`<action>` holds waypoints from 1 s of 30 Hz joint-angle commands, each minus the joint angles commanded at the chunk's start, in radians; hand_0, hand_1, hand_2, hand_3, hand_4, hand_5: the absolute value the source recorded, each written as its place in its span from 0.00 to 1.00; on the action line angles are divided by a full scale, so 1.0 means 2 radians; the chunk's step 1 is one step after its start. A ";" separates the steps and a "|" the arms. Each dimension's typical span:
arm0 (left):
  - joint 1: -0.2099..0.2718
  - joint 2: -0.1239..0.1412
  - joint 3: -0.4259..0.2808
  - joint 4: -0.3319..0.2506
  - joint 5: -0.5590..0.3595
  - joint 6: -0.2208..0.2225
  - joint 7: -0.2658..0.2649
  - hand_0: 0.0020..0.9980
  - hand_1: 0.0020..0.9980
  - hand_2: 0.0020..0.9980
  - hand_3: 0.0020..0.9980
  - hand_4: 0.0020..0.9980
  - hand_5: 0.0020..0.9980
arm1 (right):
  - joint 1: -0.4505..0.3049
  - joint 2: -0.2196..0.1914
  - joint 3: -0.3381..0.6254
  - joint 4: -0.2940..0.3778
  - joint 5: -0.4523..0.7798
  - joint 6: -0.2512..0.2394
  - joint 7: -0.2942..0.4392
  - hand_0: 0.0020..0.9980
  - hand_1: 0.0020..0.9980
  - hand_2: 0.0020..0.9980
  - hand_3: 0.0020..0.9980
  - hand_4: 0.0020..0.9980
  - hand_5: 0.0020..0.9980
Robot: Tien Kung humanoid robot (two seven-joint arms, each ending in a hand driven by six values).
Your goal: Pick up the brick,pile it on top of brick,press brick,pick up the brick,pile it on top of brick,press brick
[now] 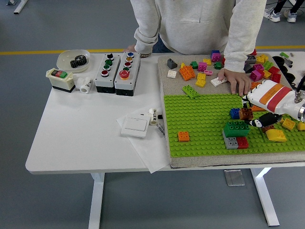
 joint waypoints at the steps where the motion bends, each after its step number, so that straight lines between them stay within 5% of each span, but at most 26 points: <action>1: 0.000 0.000 0.000 0.000 0.000 0.000 0.000 0.76 0.73 0.73 0.60 0.66 0.59 | 0.001 -0.004 -0.003 0.004 0.000 0.001 0.000 0.29 0.42 0.47 0.47 0.74 0.44; 8: 0.000 0.000 0.000 0.000 0.000 0.001 0.000 0.76 0.74 0.73 0.60 0.66 0.59 | 0.006 -0.015 -0.019 0.021 -0.004 0.002 0.004 0.29 0.42 0.48 0.47 0.75 0.45; 30: -0.001 0.000 0.000 -0.001 0.000 0.000 0.000 0.76 0.73 0.73 0.60 0.66 0.59 | 0.019 0.004 -0.047 -0.003 -0.029 -0.024 0.016 0.29 0.42 0.48 0.47 0.77 0.46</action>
